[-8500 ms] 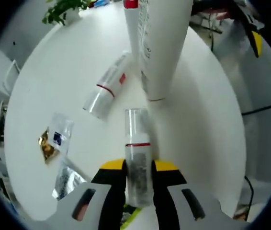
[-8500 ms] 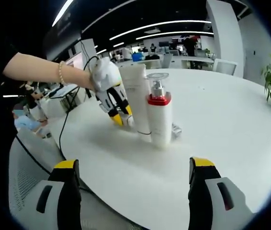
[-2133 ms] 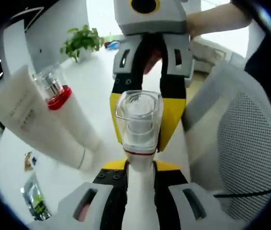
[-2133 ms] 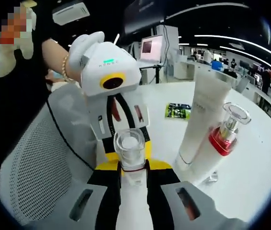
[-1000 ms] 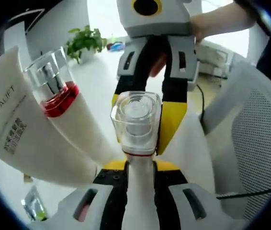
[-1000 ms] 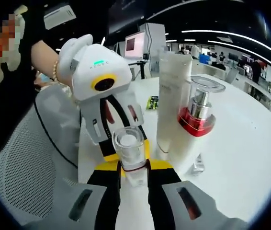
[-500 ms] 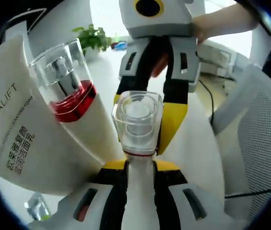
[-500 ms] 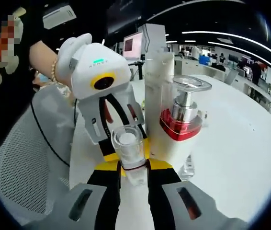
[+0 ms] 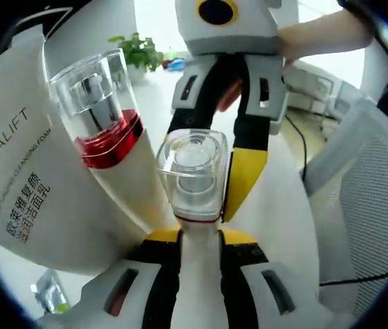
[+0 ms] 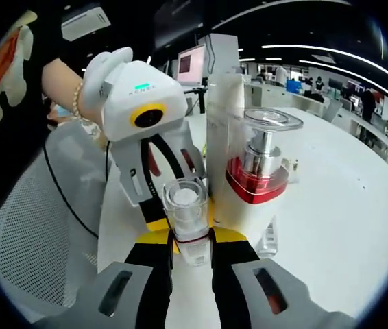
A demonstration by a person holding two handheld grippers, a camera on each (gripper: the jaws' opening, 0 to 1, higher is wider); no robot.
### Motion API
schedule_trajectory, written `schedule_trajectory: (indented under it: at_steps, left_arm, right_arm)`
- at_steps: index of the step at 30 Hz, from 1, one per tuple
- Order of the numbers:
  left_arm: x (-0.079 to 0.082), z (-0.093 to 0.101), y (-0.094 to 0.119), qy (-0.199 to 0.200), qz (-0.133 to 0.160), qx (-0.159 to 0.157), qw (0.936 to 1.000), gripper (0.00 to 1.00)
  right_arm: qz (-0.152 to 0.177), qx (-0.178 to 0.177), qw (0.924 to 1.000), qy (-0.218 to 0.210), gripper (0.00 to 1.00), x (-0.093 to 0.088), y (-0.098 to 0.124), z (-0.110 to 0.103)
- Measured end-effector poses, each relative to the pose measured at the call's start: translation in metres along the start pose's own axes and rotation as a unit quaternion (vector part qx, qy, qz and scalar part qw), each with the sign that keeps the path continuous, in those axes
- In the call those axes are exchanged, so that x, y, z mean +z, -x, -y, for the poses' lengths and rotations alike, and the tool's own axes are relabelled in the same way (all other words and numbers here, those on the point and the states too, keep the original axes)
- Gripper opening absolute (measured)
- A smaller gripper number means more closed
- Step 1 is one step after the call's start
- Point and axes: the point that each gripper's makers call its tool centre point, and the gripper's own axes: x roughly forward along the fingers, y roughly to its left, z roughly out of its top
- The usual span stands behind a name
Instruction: Arrange the skincare products in the storage area until every visible bottle or jar stands upright without overlapping.
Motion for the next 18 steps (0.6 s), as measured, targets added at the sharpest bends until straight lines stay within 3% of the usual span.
schedule_trajectory:
  at_steps: [18]
  left_arm:
    - [0.0009, -0.0017, 0.0043, 0.012, 0.002, 0.013, 0.9998, 0.18]
  right_arm:
    - [-0.004, -0.006, 0.9999, 0.007, 0.2, -0.0015, 0.0021, 0.0026]
